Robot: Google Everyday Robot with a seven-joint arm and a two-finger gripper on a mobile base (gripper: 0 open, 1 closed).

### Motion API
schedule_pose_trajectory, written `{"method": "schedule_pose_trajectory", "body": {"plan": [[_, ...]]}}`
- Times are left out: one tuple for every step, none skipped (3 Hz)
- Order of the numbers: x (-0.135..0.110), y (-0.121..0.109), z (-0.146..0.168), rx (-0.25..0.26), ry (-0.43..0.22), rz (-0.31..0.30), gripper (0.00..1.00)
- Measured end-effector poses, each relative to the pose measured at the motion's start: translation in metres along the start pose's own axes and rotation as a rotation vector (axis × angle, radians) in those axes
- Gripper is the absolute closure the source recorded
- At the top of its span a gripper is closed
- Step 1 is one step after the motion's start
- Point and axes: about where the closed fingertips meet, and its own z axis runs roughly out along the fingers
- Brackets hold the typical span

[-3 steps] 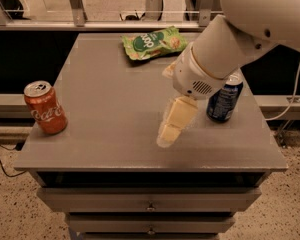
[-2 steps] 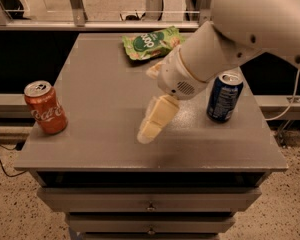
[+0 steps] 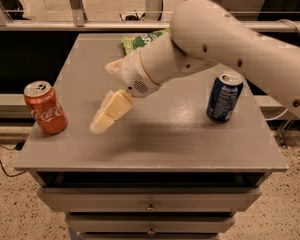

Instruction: Move coke can near green rice chip bag

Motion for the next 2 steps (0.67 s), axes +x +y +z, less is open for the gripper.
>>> {"method": "schedule_pose_trajectory", "body": {"plan": [[-0.024,0.005,0.036,-0.044,-0.101,0.006,0.00],[-0.041,0.015,0.068,-0.090,-0.184,0.020,0.00]]}}
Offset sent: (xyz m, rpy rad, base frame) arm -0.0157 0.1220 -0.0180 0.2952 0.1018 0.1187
